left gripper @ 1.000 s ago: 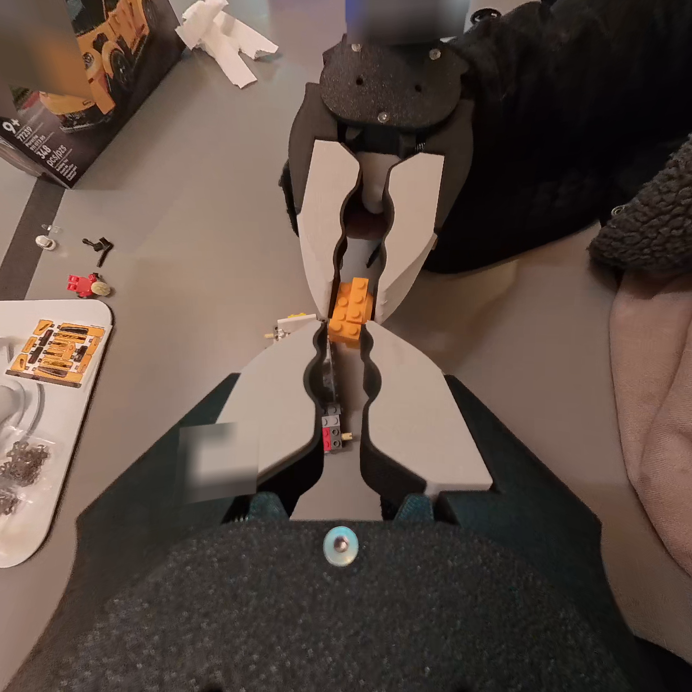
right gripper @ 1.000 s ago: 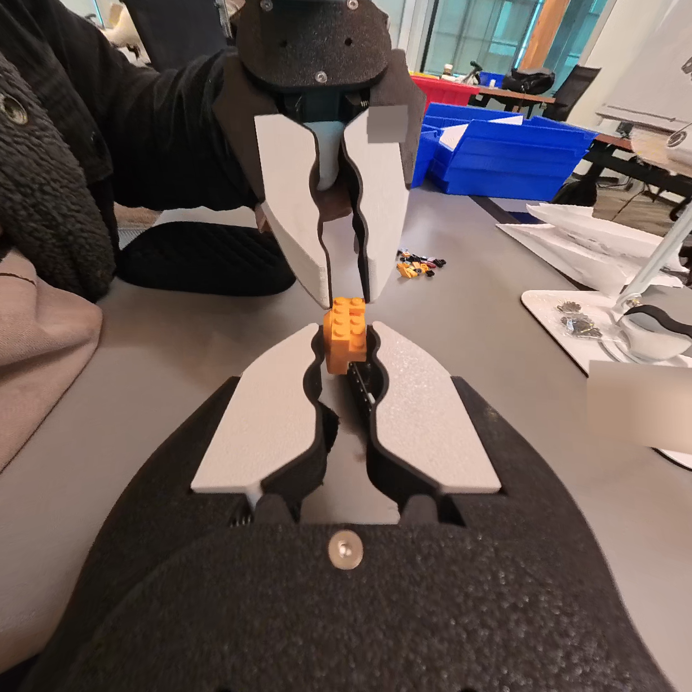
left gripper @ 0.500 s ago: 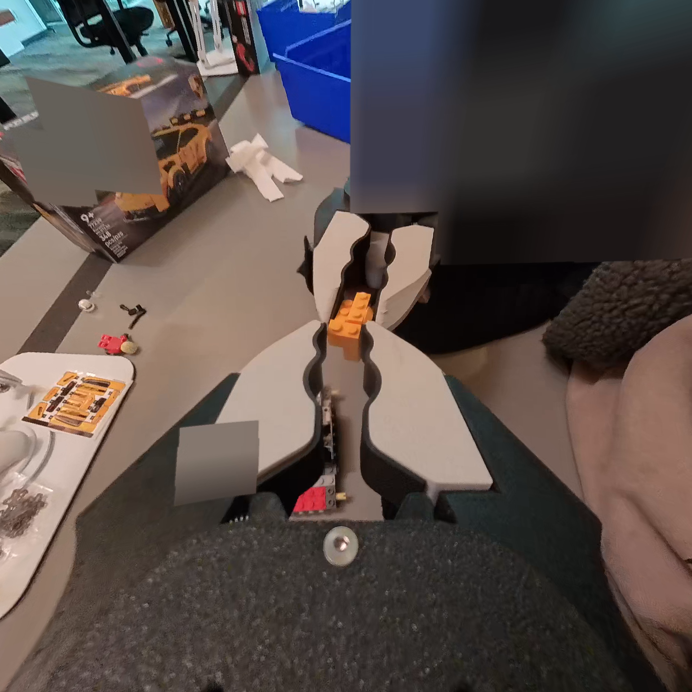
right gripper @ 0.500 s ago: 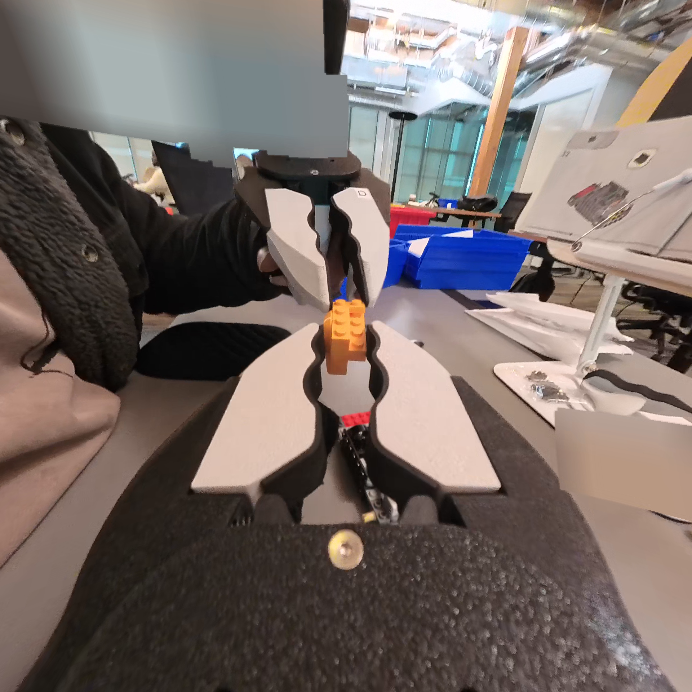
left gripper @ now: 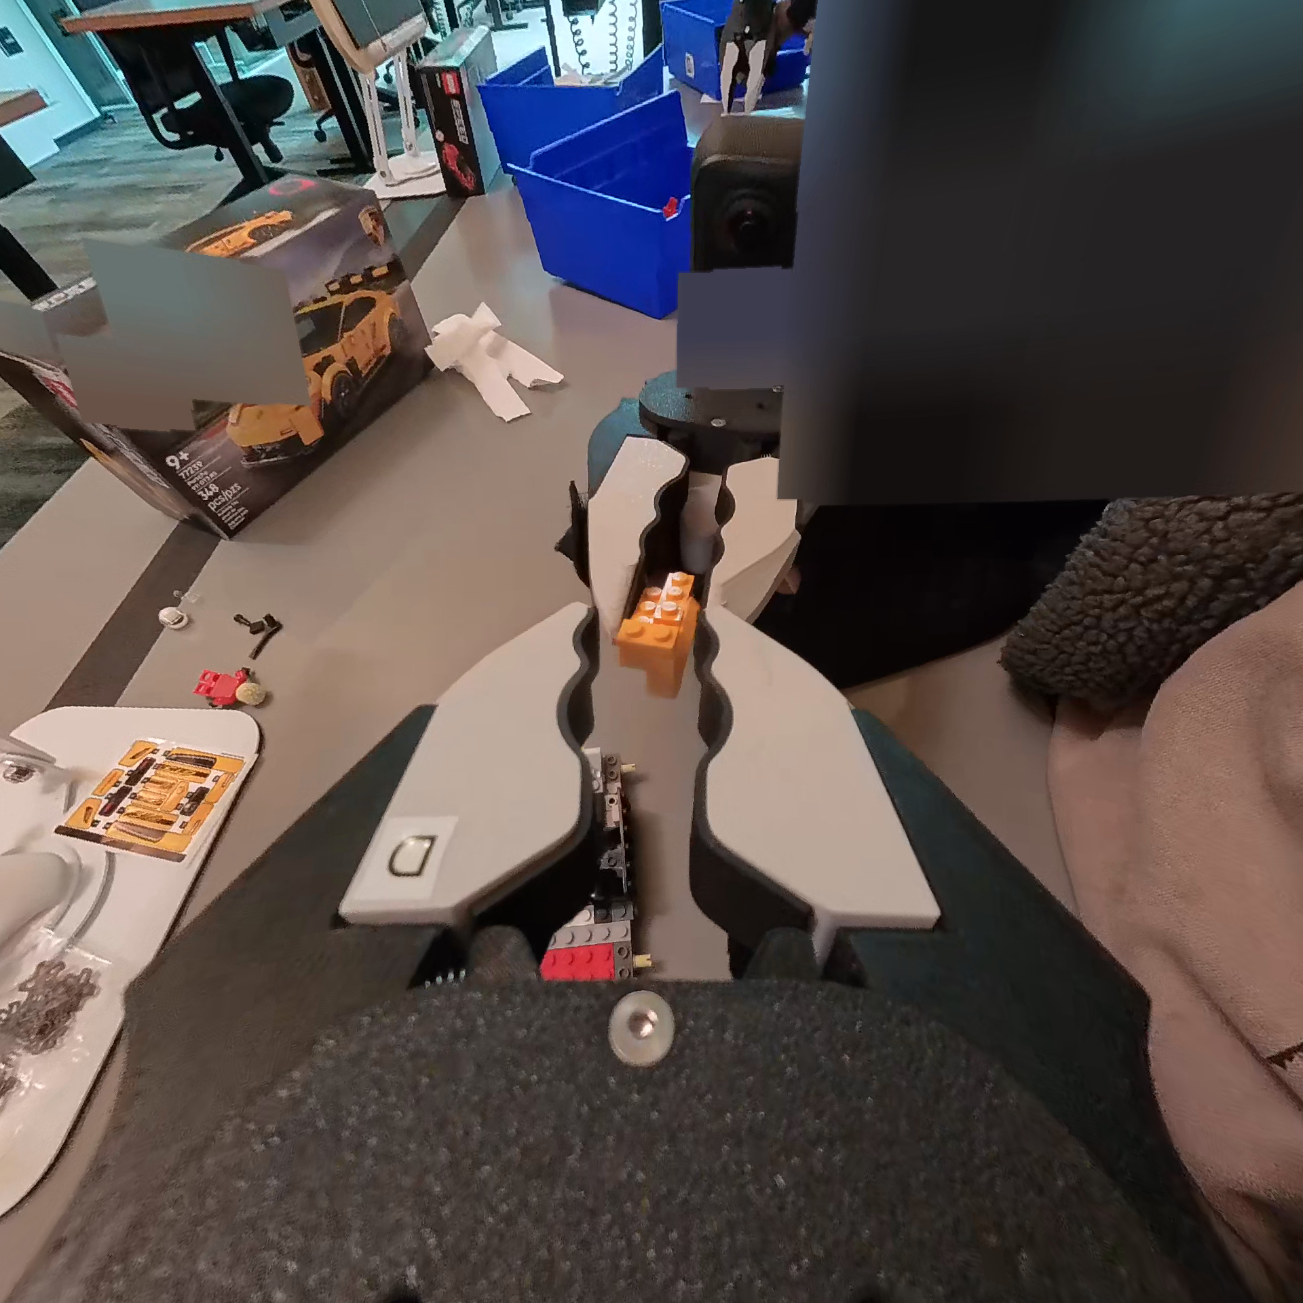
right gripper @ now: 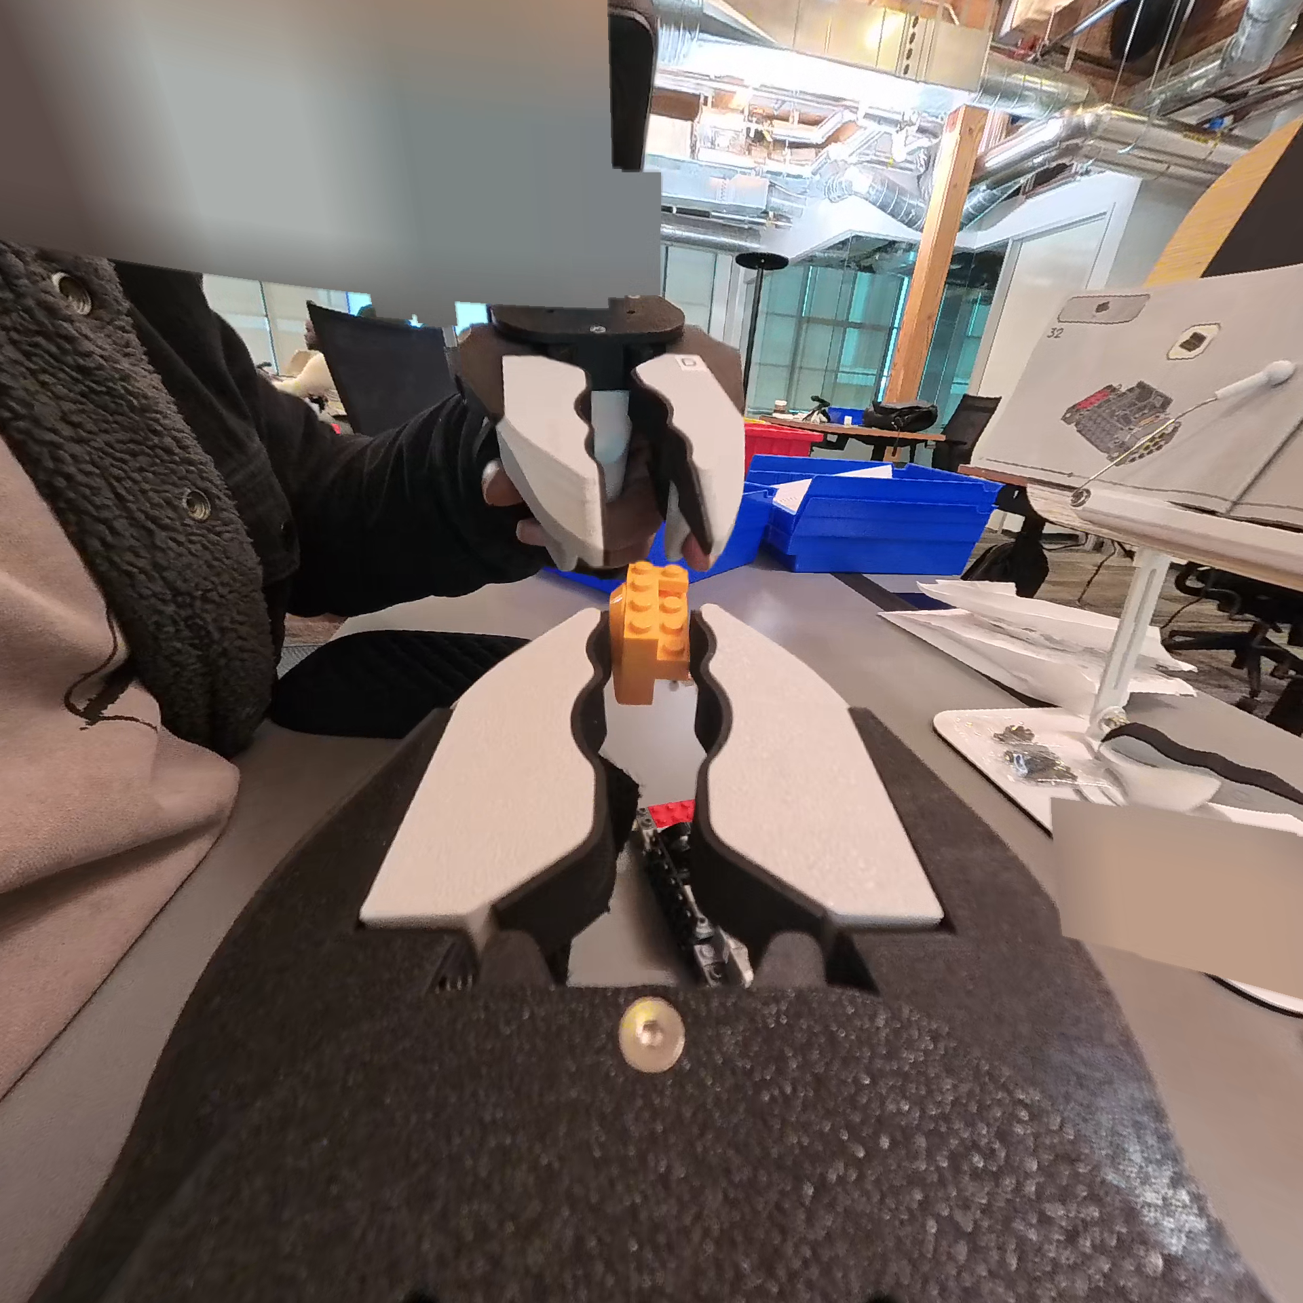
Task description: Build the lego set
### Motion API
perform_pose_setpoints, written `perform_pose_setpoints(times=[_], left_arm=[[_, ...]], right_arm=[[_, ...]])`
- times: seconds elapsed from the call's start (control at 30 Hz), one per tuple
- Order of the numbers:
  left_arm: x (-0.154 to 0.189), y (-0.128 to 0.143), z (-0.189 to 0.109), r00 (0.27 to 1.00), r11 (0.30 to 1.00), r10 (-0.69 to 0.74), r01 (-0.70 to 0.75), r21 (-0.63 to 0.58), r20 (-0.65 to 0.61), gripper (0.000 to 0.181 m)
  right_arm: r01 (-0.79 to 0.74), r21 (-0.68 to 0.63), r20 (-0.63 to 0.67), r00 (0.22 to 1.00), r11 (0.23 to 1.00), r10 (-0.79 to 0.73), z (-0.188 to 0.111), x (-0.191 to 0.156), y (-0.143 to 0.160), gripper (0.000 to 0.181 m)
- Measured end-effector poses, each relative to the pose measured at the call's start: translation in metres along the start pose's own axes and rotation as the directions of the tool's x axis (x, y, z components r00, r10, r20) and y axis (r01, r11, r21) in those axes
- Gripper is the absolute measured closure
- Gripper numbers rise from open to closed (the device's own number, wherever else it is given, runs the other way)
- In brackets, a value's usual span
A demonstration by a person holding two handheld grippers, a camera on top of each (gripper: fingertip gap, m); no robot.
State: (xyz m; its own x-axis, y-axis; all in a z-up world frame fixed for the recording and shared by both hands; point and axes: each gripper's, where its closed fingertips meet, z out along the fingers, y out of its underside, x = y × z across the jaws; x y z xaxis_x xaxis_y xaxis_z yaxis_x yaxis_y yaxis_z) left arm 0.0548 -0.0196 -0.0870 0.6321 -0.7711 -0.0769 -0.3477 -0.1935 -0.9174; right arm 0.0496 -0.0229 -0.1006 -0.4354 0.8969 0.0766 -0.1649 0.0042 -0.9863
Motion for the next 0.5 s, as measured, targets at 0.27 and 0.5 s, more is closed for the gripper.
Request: perform_pose_setpoints(times=[0.27, 0.5], left_arm=[[0.011, 0.022, -0.002, 0.99, 0.994, -0.091, 0.097, 0.054, -0.109, 0.15], [0.016, 0.022, 0.005, 0.985, 0.984, -0.106, 0.124, 0.129, -0.134, 0.16]], right_arm=[[-0.028, 0.024, 0.063, 0.998, 0.999, 0.026, 0.0, -0.009, -0.003, 0.16], [-0.039, 0.02, 0.099, 0.994, 0.999, 0.037, 0.001, -0.014, 0.0, 0.161]])
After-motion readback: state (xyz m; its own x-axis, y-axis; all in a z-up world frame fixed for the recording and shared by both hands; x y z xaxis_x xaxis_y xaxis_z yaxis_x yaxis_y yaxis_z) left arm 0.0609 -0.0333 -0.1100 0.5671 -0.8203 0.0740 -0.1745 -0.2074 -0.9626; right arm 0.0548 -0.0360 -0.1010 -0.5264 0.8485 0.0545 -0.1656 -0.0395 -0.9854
